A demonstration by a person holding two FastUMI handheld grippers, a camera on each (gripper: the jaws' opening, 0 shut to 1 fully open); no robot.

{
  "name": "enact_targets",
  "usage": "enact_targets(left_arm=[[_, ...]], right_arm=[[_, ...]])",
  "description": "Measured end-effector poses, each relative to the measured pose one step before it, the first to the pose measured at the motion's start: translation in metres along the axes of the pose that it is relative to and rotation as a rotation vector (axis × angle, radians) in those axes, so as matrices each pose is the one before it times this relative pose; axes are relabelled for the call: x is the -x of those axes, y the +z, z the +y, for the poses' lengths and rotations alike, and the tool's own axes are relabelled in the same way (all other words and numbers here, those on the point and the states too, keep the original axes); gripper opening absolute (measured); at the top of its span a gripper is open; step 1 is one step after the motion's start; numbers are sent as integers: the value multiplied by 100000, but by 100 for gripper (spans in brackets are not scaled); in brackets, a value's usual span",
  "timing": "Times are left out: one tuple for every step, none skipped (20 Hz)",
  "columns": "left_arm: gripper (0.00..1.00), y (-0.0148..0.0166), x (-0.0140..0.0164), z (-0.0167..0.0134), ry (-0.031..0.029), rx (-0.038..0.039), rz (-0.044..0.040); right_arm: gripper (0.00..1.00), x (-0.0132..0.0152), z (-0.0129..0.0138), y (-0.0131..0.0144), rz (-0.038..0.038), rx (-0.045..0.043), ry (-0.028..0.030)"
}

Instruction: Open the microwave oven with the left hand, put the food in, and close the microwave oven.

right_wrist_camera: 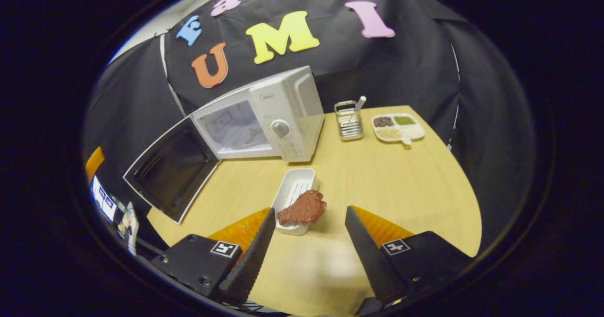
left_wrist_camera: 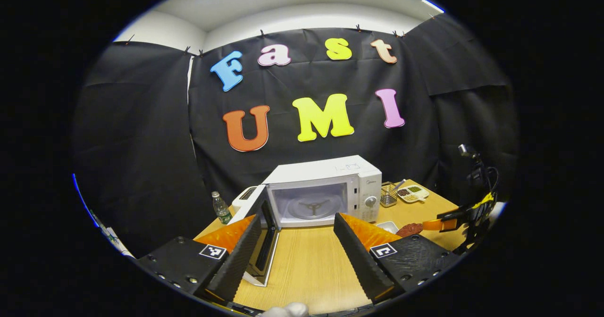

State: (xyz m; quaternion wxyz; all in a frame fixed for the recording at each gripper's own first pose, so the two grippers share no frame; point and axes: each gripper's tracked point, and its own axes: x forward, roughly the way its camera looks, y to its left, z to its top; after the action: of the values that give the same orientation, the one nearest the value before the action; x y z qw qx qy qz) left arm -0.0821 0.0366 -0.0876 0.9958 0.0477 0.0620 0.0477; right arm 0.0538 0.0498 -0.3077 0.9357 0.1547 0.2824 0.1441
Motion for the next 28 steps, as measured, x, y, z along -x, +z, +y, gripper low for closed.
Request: enact_targets(left_arm=[[94, 241, -247, -529, 159, 246, 250], [94, 247, -255, -532, 454, -53, 530], [95, 356, -87, -304, 572, 91, 173], [95, 218, -314, -360, 927, 231, 334], [95, 208, -213, -127, 1386, -384, 307], [95, 290, -304, -70, 1453, -677, 244], [95, 242, -199, -101, 1782, -946, 349], [94, 269, -157, -90, 1333, -716, 18], [94, 190, -115, -76, 1668, -166, 525], [95, 160, -98, -155, 1515, -40, 780], [94, 0, 73, -128, 1641, -436, 697], [94, -21, -88, -21, 1576, -764, 901], [94, 59, -108, -98, 992, -449, 529], [94, 105, 39, -111, 521, -148, 208], [94, 83, 40, -194, 76, -175, -135], [95, -47, -122, -120, 25, -276, 276], [94, -59, -89, 72, -103, -252, 18], [95, 181, -131, 154, -315, -37, -987], [94, 70, -168, 212, -610, 390, -338], [94, -36, -6, 289, -596, 699, -712], [94, 13, -119, 387, -978, 738, -573], [95, 27, -112, 448, -998, 505, -746], [95, -109, 102, 613, -1053, 169, -864], [95, -129, 32, 460, -1615, 33, -485], [95, -217, 40, 648, -1213, -70, -387], [95, -226, 112, 520, -1716, -280, -270], [95, -320, 99, 757, -793, -868, -289], [95, -231, 200, 769, -913, -856, -564]], right_arm=[[95, -965, -331, -233, 2567, -1955, 1731], [81, -1200, -197, -214, 2619, -3477, 2502], [92, -1073, -65, 126, 2221, -3577, 3032], [77, -925, -197, -116, 3048, -2817, 1585], [86, -802, -97, -160, 3521, -2741, 1830], [67, -484, 372, 76, 2536, -2723, 3744], [67, -525, 70, 54, 2777, -1811, 1895], [72, -279, -391, -198, 2900, -880, 206], [55, -222, -51, -10, 2155, -1146, 1949], [62, -90, 180, -74, 1910, -1974, 1885], [59, -124, 47, 64, 1653, -2280, 1168], [36, 5, -16, 97, 1534, -2190, 1304], [27, -63, 308, -33, 2176, -2625, 1945], [14, -108, 145, -79, 1107, -2880, 986], [10, 64, -10, 36, 983, -1390, -562], [10, 110, 254, -62, 373, -21, 668], [10, 172, 197, 103, -68, 588, 92], [8, 173, 304, 198, -826, 891, -457], [17, 368, 529, 248, -836, 1126, 65], [16, 570, 831, 330, -1748, 1002, 140], [16, 608, 766, 477, -1959, 2670, -435], [16, 665, 857, 503, -2378, 2633, -551], [16, 666, 898, 819, -3172, 1837, -861], [16, 736, 1296, 690, -2885, 1642, -99], [16, 548, 1349, 813, -3258, 1465, -32], [16, 513, 1505, 797, -3584, 1277, -47], [16, 156, 1421, 586, -2875, 1114, -166], [15, 2, 1397, 629, -3739, -144, -16]])
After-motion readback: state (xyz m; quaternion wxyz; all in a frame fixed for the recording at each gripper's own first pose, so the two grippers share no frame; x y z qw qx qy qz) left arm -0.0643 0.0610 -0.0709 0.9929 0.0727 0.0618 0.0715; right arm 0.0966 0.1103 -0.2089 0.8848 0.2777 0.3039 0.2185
